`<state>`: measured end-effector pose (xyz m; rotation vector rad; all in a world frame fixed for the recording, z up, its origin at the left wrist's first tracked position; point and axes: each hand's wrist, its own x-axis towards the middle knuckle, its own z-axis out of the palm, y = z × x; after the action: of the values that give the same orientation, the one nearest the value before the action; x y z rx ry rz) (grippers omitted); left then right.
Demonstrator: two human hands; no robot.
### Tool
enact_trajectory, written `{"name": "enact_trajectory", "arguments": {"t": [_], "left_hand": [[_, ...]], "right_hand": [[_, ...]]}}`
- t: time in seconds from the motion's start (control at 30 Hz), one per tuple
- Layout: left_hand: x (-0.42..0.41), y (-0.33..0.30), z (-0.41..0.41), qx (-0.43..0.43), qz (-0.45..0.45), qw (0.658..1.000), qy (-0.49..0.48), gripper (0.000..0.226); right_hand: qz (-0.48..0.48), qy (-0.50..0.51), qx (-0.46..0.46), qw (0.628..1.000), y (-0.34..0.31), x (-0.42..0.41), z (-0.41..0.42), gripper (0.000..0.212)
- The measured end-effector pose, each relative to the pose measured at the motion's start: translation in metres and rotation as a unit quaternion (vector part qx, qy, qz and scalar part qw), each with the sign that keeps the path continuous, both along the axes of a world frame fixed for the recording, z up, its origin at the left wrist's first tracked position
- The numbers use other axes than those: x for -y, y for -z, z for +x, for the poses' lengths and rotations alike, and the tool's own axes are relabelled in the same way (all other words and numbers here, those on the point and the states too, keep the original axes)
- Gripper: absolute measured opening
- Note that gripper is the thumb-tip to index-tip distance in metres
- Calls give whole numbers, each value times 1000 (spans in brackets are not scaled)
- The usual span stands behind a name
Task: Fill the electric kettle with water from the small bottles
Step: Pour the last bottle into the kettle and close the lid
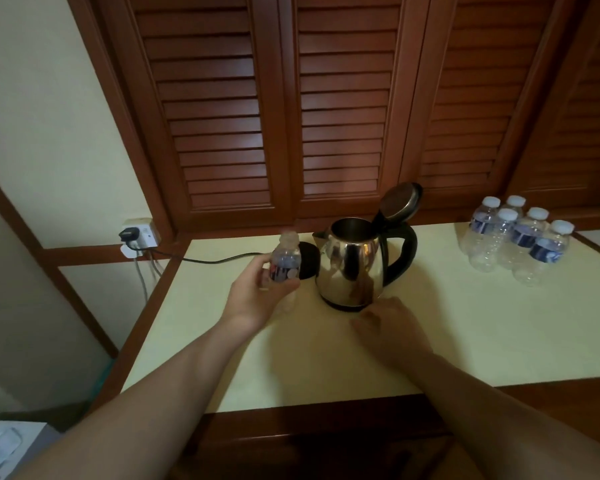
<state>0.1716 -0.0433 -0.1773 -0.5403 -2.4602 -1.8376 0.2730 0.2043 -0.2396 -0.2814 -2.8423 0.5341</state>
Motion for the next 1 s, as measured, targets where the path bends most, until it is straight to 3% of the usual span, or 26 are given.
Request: {"name": "enact_trajectory", "arguments": {"t": [0.1,0.2,0.27,0.63,1.0], "left_hand": [[-5,-17,-9,-17,9,999,34,44],[-6,-34,-19,-57,-41,996,57,50],[-8,-42,-31,-93,-79,990,64,53],[-27,-70,-66,-226,-313,920,76,66],[-36,-91,-70,-227,-375,896,76,70]], "right_hand": [[47,36,40,997,5,-24,4,57],[58,32,95,993,10,-41,7,85],[58,7,112,992,13,-48,8,92],[54,-36,128,990,16,-56,15,93],[39,-39,117,992,16,-58,16,90]]}}
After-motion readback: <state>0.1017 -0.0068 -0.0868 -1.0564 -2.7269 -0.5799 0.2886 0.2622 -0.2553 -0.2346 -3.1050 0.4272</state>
